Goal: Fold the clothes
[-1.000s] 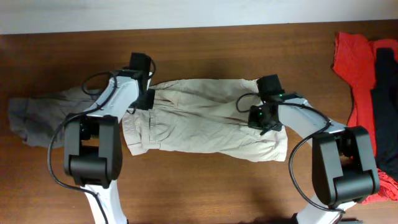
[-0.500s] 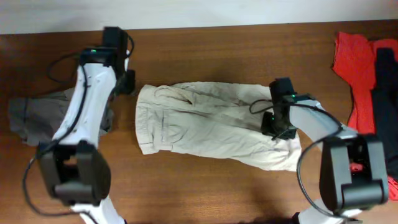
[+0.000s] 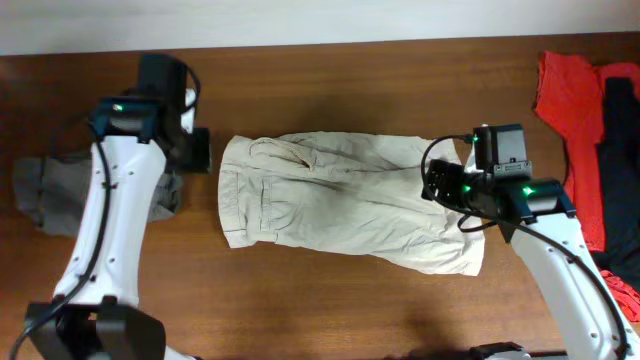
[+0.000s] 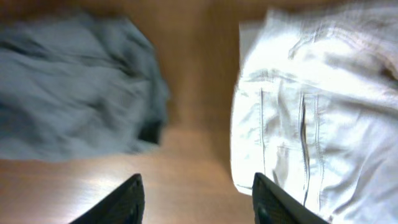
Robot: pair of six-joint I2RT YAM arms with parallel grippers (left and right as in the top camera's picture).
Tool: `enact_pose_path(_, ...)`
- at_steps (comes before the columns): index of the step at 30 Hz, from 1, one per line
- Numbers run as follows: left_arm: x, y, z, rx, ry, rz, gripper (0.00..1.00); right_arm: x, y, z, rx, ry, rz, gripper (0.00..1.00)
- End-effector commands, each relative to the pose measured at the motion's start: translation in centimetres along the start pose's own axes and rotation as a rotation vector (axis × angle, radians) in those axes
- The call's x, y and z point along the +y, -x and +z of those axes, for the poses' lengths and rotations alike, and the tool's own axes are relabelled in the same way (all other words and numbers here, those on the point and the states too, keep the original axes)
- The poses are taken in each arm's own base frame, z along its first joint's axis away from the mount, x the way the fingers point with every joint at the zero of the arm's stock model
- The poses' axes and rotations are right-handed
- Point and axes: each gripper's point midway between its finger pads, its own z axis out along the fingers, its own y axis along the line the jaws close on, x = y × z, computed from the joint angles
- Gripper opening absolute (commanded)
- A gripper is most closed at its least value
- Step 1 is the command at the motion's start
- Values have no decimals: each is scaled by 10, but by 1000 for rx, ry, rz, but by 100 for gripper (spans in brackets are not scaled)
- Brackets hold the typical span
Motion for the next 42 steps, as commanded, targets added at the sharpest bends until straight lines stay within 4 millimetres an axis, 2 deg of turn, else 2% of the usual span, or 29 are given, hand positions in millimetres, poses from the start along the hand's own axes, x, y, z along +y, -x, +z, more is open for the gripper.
enact_pose_path(1,-22,-38,51,130,-196,-68,65,3,-2,-3,15,22,-4,97)
enact_pose_path(3,-32,-52,73,149,-314,-104,70,2,-6,-3,28,20,-31,96)
enact_pose_path(6,-43,-63,90,138,-451,-105,74,1,-8,-3,37,17,-55,96)
enact_pose_path(7,-42,-66,95,139,-463,-115,75,1,-8,-3,39,16,-55,96)
enact_pose_path(9,-41,-73,103,145,-464,-123,85,1,-9,-3,43,14,-55,96)
enact_pose_path(12,-46,-83,112,147,-480,-98,87,1,-10,-3,45,14,-62,96)
enact_pose_path(13,-51,-84,113,142,-506,-94,92,1,-10,-3,46,14,-62,96)
enact_pose_path(15,-60,-82,114,115,-549,-66,93,1,-10,-3,46,14,-62,96)
enact_pose_path(19,-64,-83,121,110,-551,-52,95,0,-11,-3,49,12,-61,96)
enact_pose_path(24,-70,-88,141,150,-559,-50,95,0,-11,-3,50,12,-61,95)
enact_pose_path(32,-102,-95,166,197,-664,-21,89,0,-11,-3,51,11,-61,93)
enact_pose_path(35,-112,-92,164,179,-690,2,79,0,-11,-3,51,11,-61,93)
enact_pose_path(37,-116,-89,162,168,-704,13,63,0,-11,-3,50,11,-61,92)
enact_pose_path(38,-117,-89,162,169,-704,14,39,0,-11,-3,50,12,-61,92)
enact_pose_path(40,-115,-88,161,172,-702,10,8,0,-11,-3,51,11,-61,91)
enact_pose_path(41,-113,-86,161,169,-699,6,1,0,-12,-3,52,11,-61,91)
enact_pose_path(42,-111,-83,159,164,-698,0,1,0,-12,-3,54,10,-61,91)
